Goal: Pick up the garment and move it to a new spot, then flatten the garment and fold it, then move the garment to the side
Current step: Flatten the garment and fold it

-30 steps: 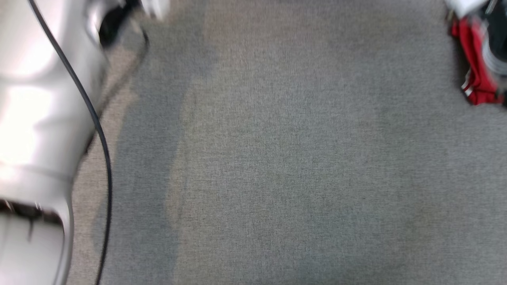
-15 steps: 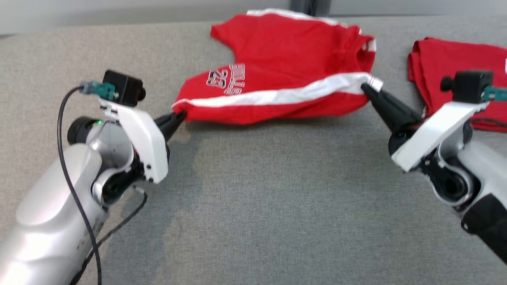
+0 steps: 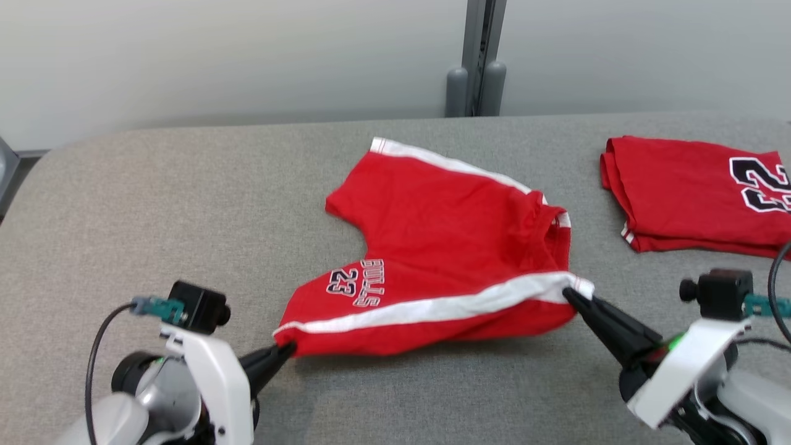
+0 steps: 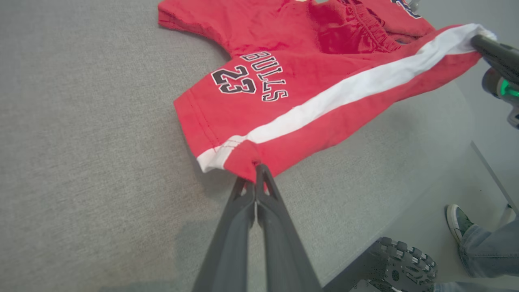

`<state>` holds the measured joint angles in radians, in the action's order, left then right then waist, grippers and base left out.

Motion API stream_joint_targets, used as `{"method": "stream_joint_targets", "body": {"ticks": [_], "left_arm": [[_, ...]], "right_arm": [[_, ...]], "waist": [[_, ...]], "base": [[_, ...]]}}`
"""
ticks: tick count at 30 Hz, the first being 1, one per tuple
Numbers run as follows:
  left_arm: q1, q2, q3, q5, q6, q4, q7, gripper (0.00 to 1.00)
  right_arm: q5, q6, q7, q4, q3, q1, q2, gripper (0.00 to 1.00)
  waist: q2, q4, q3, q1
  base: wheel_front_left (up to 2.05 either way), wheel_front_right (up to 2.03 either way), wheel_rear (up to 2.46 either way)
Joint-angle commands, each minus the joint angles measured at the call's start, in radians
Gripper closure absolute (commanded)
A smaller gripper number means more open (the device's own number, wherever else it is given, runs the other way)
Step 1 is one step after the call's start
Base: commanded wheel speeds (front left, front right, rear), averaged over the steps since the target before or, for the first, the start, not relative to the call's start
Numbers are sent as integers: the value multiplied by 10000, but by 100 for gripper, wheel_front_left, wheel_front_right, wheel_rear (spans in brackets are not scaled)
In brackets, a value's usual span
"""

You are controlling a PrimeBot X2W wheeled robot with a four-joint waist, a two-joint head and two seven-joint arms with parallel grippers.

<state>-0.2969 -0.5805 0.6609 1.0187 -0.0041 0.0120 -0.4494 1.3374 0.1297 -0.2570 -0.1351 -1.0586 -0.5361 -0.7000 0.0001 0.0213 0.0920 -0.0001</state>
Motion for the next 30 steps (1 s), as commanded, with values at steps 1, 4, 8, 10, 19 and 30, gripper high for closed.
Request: {"method": "stream_joint_targets", "body": {"ticks": [1, 4, 8, 10, 19, 30], "left_arm": [[451, -279, -72, 121, 212, -442, -31, 100], [1319, -734, -182, 298, 689, -1515, -50, 100], [2137, -1201, -211, 413, 1149, -2711, -116, 100], [2253, -1298, -300, 400, 1307, -3016, -58, 100], [1651, -1072, -294, 363, 1208, -3000, -242, 100], [-927, -397, -518, 203, 632, -1261, -739, 100]], "right_arm": [[-194, 24, -104, 153, 115, 416, -150, 100], [-589, 23, -96, 504, 665, 1235, -271, 100], [-1177, 23, -96, 643, 1327, 2253, -578, 100], [-1293, 23, -92, 740, 1624, 2583, -583, 100], [-1589, 23, 35, 849, 1591, 2439, -743, 100], [-1461, 23, 368, 414, 1611, 1023, -316, 100]], "waist": [[-1, 45, -257, 1], [-1, 56, -300, 1], [-1, 173, -188, 1], [-1, 185, -127, 1], [-1, -16, -147, 1], [-1, -680, 663, 1]], "base": [[0, 0, 0], [0, 0, 0], [0, 0, 0], [0, 0, 0], [0, 0, 0], [0, 0, 0]]}}
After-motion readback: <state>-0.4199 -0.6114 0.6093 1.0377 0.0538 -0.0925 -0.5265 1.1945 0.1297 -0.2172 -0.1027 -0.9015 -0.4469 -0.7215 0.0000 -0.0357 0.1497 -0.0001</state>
